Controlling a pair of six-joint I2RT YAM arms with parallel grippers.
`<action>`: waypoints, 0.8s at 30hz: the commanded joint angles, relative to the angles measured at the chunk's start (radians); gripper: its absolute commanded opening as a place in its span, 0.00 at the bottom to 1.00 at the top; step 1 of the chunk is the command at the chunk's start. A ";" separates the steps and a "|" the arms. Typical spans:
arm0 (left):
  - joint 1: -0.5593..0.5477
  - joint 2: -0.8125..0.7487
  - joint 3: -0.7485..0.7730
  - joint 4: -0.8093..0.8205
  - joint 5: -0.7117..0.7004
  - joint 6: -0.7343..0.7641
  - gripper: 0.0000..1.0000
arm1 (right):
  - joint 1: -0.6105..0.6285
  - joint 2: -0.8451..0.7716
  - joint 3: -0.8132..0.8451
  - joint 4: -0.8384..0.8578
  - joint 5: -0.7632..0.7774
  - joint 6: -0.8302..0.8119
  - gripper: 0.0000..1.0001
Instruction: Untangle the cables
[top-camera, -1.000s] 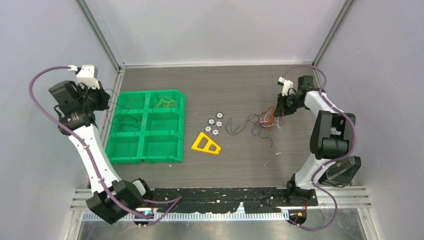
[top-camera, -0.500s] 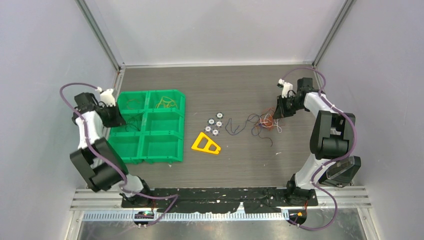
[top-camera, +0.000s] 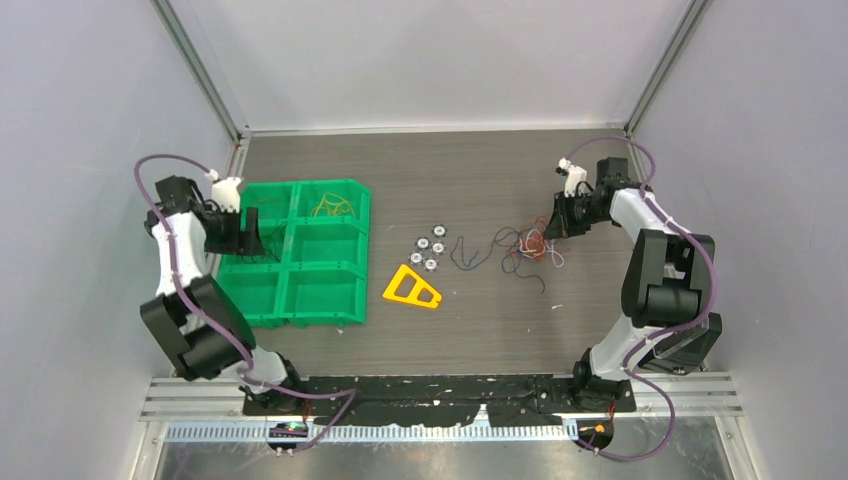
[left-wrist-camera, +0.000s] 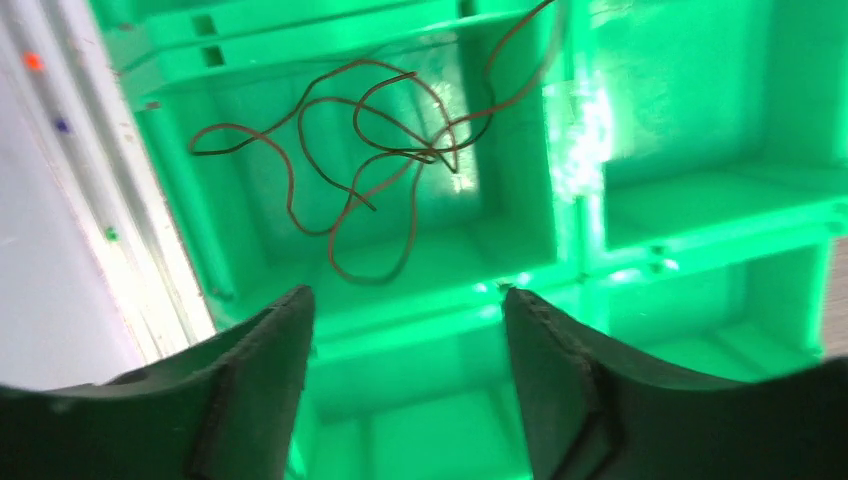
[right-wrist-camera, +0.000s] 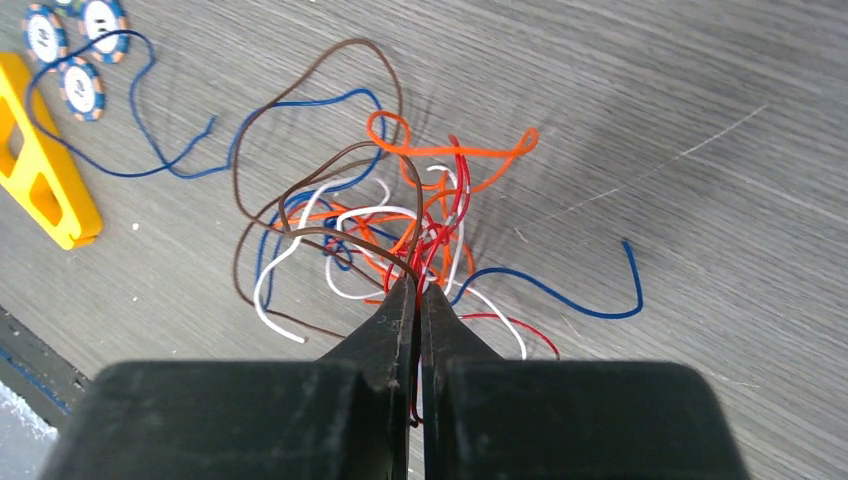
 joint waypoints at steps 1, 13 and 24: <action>0.002 -0.188 0.159 -0.141 0.118 0.042 0.77 | 0.005 -0.087 0.010 -0.001 -0.106 0.000 0.05; -0.645 -0.339 0.128 0.218 0.377 -0.100 1.00 | 0.094 -0.280 0.088 -0.005 -0.452 0.115 0.05; -1.112 -0.142 0.188 0.654 0.346 -0.227 0.84 | 0.178 -0.480 0.068 0.012 -0.469 0.177 0.05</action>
